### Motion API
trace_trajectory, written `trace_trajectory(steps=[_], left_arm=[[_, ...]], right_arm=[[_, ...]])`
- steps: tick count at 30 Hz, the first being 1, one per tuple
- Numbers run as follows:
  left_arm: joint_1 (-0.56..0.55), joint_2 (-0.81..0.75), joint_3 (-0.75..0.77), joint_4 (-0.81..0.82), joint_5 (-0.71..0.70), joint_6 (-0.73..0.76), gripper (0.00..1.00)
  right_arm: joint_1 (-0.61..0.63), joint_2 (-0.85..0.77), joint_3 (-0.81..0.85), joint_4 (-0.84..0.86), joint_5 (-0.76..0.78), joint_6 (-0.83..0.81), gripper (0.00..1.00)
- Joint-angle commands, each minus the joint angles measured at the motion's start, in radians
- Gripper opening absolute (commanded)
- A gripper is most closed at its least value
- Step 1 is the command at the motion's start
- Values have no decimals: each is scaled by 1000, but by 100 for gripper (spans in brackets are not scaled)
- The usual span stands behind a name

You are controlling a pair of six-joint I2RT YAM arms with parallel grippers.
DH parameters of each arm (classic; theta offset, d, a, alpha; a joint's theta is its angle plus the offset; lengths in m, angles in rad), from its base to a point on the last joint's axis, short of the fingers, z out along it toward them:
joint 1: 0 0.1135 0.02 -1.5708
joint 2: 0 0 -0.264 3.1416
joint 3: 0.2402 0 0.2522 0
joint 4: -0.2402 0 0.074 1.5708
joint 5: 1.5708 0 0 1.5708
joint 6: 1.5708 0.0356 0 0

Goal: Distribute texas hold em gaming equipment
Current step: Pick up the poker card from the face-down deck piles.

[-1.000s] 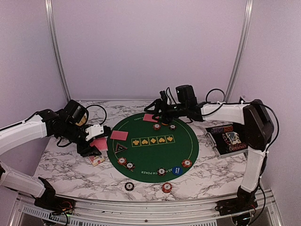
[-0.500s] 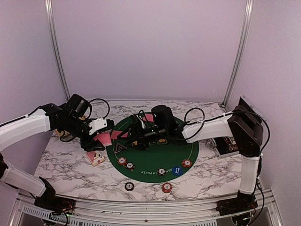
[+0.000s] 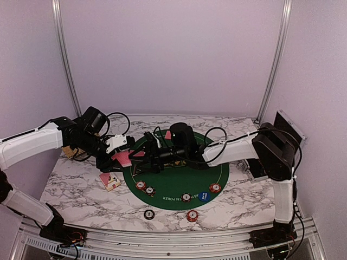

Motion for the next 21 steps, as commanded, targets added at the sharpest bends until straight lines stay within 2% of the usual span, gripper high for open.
trace_trajectory(steps=[1,21], left_arm=[[-7,5,29,5,28,-8,16],[-39,30,41,8,16,-26,16]], right_arm=[[13,38,49,64,-19,33,85],[33,123,101,167,-27,106,85]])
